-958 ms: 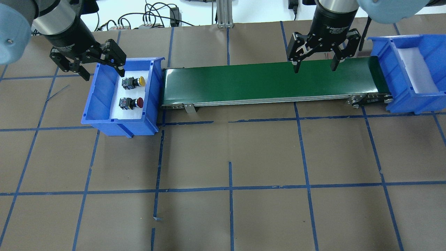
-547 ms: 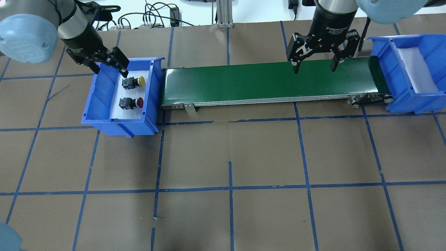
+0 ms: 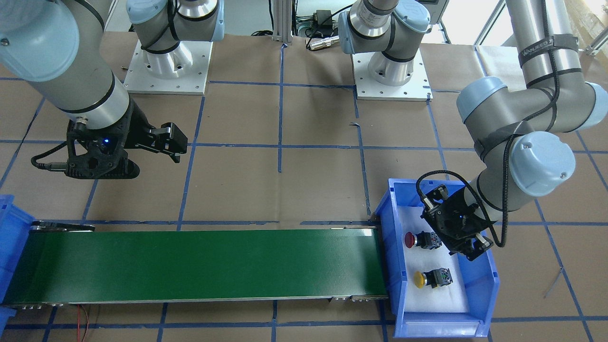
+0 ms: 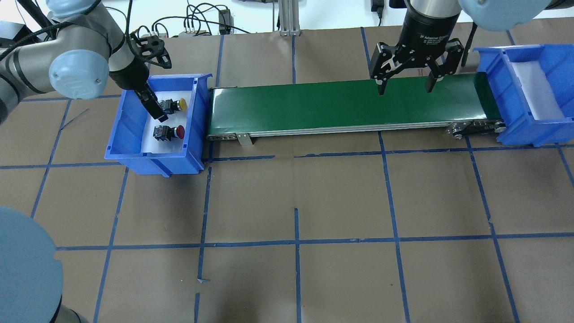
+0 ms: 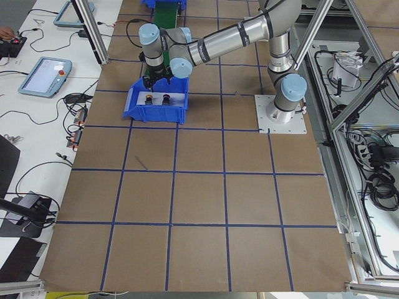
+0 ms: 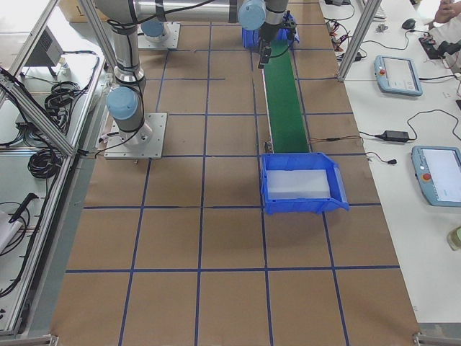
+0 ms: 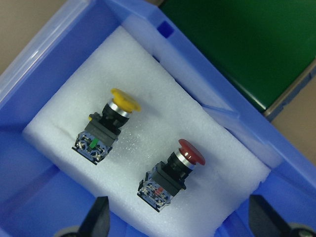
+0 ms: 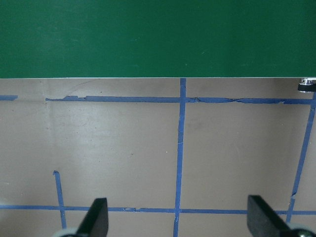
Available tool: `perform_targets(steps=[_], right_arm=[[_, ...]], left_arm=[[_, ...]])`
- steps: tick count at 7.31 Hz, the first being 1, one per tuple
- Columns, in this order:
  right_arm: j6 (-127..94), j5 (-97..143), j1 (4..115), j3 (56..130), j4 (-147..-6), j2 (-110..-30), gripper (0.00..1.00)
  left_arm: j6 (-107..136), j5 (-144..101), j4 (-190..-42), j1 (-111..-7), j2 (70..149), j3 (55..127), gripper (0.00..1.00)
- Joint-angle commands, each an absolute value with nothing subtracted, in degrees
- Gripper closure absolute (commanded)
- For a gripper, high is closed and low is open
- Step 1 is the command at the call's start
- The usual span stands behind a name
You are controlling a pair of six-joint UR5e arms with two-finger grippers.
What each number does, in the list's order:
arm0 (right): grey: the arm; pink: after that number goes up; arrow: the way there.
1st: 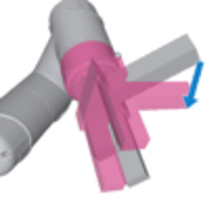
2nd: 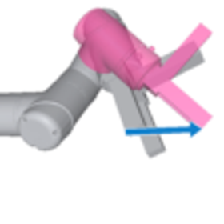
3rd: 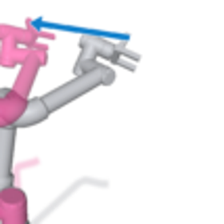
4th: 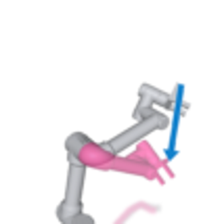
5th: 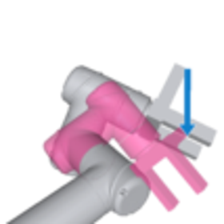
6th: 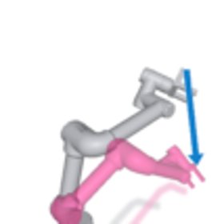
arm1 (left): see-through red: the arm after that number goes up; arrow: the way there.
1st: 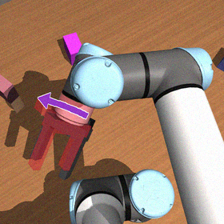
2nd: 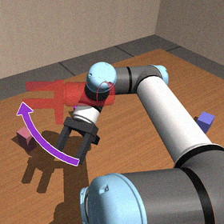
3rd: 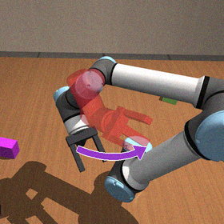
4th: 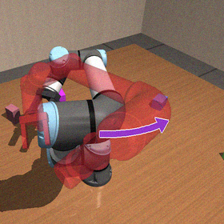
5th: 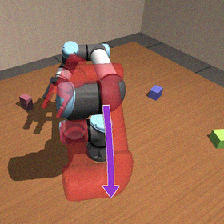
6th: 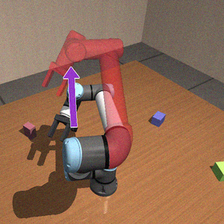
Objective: Transport two buttons from left to right
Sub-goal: 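Grasp the red-capped button with the left gripper and lift it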
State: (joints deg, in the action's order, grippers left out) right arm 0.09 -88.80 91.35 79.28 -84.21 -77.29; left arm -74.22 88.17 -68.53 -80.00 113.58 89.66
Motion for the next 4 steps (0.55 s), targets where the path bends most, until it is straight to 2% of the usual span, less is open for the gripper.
perform_targets(steps=[1, 3, 4], right_arm=[[0.1, -88.8, 91.3, 79.3, -84.2, -77.4, 0.00], [0.0, -88.9, 91.5, 79.2, -84.2, -77.9, 0.00], [0.0, -88.9, 91.5, 79.2, -84.2, -77.7, 0.00]], left_arm=[[-85.1, 89.5, -66.2, -79.4, 119.0, 88.9, 0.02], [-84.0, 89.5, -66.6, -78.8, 120.1, 90.6, 0.02], [-82.4, 89.7, -67.5, -79.1, 120.1, 91.4, 0.07]])
